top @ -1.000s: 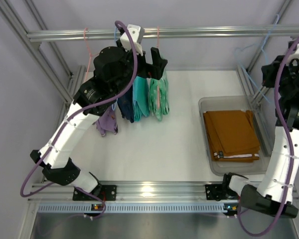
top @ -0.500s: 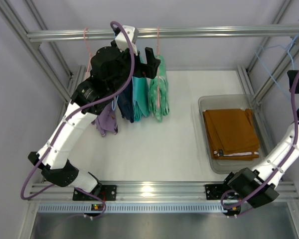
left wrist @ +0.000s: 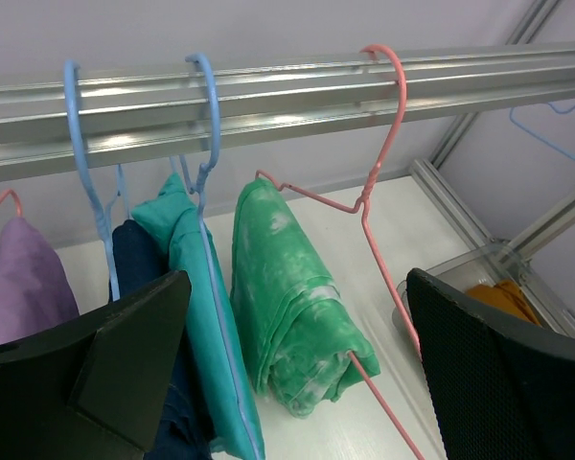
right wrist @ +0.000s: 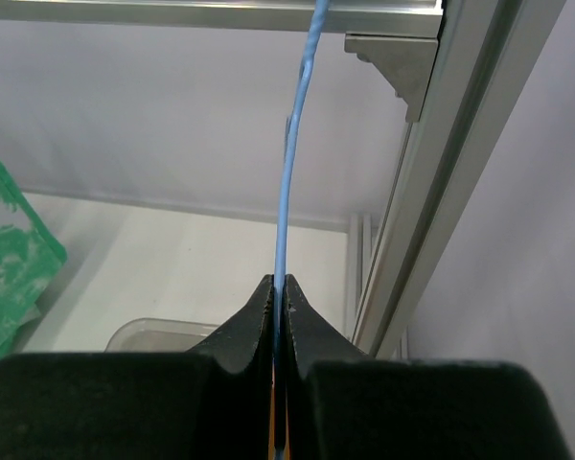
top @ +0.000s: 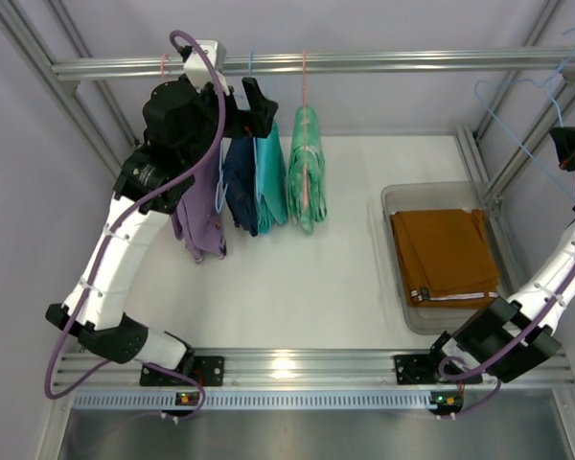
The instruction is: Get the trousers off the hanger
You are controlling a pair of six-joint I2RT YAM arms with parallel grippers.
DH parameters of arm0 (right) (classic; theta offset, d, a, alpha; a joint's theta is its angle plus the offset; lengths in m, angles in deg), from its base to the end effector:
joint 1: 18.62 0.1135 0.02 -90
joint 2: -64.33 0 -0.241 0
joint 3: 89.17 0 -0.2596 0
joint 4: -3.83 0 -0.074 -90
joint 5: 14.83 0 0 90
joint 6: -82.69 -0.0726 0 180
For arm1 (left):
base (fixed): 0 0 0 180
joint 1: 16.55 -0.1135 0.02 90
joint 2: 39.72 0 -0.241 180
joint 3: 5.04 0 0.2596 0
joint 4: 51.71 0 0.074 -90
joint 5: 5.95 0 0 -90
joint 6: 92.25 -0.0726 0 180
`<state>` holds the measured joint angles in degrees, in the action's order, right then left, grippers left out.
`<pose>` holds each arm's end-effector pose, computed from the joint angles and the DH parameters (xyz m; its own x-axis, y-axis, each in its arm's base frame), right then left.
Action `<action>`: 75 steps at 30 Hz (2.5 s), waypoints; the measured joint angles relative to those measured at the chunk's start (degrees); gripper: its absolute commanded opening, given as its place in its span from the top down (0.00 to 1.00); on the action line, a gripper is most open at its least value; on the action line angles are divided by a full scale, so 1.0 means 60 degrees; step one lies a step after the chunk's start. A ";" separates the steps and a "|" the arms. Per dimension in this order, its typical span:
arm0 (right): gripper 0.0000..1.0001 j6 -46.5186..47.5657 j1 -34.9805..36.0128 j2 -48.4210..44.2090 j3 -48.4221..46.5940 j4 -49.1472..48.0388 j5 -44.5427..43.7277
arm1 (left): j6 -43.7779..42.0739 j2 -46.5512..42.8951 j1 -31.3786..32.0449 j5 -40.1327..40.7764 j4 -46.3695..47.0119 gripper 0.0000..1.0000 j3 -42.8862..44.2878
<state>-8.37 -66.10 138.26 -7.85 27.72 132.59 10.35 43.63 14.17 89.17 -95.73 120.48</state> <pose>0.2493 -0.1813 0.4555 0.0070 0.0072 -1.0000 -0.1727 0.9850 0.0059 0.2876 -0.1634 0.5224 -0.1213 -0.1806 -0.9760 0.4157 0.8837 -0.2152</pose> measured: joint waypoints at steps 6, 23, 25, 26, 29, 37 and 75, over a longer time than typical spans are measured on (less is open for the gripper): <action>1.00 -0.0069 0.0040 0.0000 0.0087 -0.0382 -0.0051 | 0.0208 -0.0080 -0.0055 -0.0426 -0.0015 0.01 -0.0051; 0.31 0.1483 0.0073 -0.0200 0.0663 0.0965 -0.0160 | 0.0940 -0.0433 -0.0466 -0.1825 -0.0044 0.01 -0.0845; 0.01 0.1537 0.0062 -0.0346 0.0663 0.1315 -0.0153 | 0.0965 -0.0521 -0.0550 -0.1934 -0.0040 0.01 -0.0856; 0.00 0.1512 0.0051 -0.0448 0.0663 0.1450 -0.0135 | 0.0976 -0.0576 -0.0605 -0.1978 -0.0040 0.01 -0.0856; 0.01 0.1341 -0.0044 -0.0958 0.0663 0.1625 -0.0066 | 0.1045 -0.0783 -0.0874 -0.2197 -0.0036 0.01 -0.0860; 0.00 -0.0965 0.0044 -0.1362 -0.1071 0.1497 0.0619 | 0.1410 -0.1410 -0.2390 -0.2645 -0.0036 0.01 -0.0860; 0.33 -0.9697 1.2834 0.1767 0.2149 -0.5023 -0.4105 | 0.1869 -0.2987 -0.4375 -0.2433 -0.0707 0.01 -0.2302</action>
<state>-66.55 10.90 148.87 5.04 -2.42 107.96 21.57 25.71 -12.08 74.57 -99.97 106.66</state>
